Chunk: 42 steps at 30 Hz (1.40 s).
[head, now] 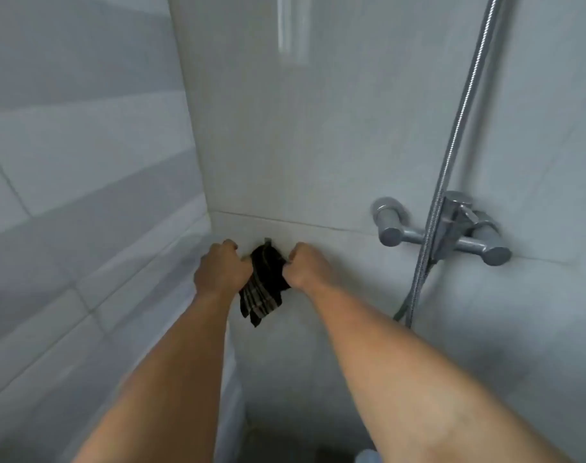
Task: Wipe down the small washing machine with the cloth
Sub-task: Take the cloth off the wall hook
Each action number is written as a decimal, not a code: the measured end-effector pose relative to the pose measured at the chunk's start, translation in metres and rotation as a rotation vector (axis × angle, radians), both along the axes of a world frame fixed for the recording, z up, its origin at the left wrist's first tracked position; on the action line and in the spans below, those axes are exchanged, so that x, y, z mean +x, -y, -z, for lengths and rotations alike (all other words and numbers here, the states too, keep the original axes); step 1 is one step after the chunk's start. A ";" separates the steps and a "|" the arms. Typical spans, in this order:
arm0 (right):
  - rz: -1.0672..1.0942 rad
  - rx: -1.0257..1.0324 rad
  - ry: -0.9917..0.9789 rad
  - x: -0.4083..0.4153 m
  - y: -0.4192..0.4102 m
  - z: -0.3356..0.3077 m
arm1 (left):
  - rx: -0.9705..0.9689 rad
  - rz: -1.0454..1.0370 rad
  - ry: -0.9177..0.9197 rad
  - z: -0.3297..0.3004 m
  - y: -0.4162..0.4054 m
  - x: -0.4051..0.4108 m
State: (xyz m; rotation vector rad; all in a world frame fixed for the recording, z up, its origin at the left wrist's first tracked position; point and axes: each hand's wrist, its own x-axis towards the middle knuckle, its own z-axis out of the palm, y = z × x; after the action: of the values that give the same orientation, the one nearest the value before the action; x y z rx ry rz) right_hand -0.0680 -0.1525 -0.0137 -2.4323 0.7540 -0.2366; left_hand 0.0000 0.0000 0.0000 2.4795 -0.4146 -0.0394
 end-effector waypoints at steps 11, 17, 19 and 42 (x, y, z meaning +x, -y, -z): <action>0.229 0.358 0.465 0.036 -0.020 0.099 | -0.876 -0.182 -0.827 0.109 0.015 0.044; 0.104 0.550 0.655 0.019 -0.022 0.058 | -0.952 -0.101 -0.792 0.084 0.004 0.026; 0.060 0.812 0.684 0.005 -0.024 0.038 | -0.958 -0.057 -0.773 0.079 -0.001 0.016; 0.119 0.937 0.050 -0.363 0.020 0.280 | -0.545 0.646 -0.982 0.355 -0.026 -0.309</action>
State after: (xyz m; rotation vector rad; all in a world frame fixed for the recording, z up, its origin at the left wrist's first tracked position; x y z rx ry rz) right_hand -0.4315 -0.1721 -0.2936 -1.4937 0.7589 0.0223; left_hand -0.3087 0.0261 -0.3546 1.4566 -0.6385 -1.1687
